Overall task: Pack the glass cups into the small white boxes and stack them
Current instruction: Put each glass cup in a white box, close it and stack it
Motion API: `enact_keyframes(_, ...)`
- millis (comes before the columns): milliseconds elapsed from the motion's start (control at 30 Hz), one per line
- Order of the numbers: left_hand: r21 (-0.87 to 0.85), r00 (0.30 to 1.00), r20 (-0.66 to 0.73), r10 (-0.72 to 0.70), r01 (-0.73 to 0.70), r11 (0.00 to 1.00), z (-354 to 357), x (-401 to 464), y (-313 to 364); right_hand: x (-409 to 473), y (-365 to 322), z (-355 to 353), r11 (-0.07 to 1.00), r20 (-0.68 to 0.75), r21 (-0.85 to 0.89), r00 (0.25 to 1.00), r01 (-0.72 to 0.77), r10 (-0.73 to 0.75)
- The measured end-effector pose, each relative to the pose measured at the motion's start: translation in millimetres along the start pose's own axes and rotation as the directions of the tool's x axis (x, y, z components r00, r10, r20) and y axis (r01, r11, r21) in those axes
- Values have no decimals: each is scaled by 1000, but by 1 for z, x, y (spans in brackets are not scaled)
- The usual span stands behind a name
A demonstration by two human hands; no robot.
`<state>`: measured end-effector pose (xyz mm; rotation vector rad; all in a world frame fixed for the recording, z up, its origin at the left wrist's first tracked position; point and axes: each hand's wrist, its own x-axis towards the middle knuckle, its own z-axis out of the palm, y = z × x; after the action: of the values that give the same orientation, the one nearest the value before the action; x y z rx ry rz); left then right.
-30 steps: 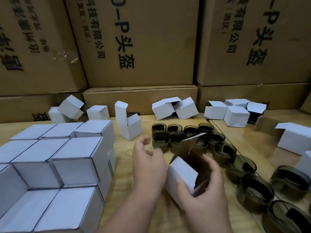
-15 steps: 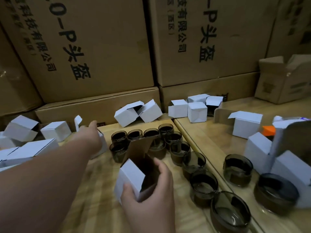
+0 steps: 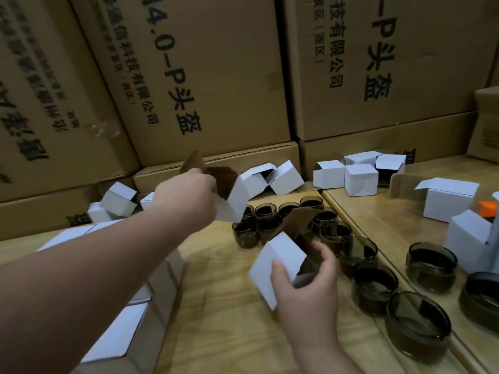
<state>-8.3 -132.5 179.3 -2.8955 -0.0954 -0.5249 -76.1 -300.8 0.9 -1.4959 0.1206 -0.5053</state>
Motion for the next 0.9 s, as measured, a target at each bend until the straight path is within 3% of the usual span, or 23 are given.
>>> enact_keyframes(100,-34,993,-18,113,-113,993,-2,-40,2,2,1,-4,1000,-36,7,999,8,-8)
enact_keyframes(200,61,983,14,182,-182,981,20,-71,-3,-2,0,-4,1000,-23,11,1000,10,-10)
enact_keyframes(333,117,985,28,169,-171,978,49,-73,-15,-6,1,-1,998,34,-12,998,54,-53)
enact_keyframes(500,57,991,-2,137,-137,989,76,-73,-13,-5,4,4,992,113,-80,989,100,-91)
enact_keyframes(633,-165,941,-311,136,-194,967,76,-98,2,-2,7,5,984,138,-101,982,147,-132)
enact_keyframes(700,-473,911,-411,37,-248,845,73,-120,19,-1,6,5,979,141,-108,977,176,-160)
enact_keyframes(733,-630,924,-383,-14,-250,735,74,-132,30,0,6,5,977,147,-114,976,180,-163)
enact_keyframes(800,-858,962,-254,-104,-174,483,80,-151,53,0,4,6,975,166,-133,974,176,-153)
enact_keyframes(900,-999,984,-38,-173,-32,38,97,-162,75,2,6,7,962,195,-192,969,192,-155)
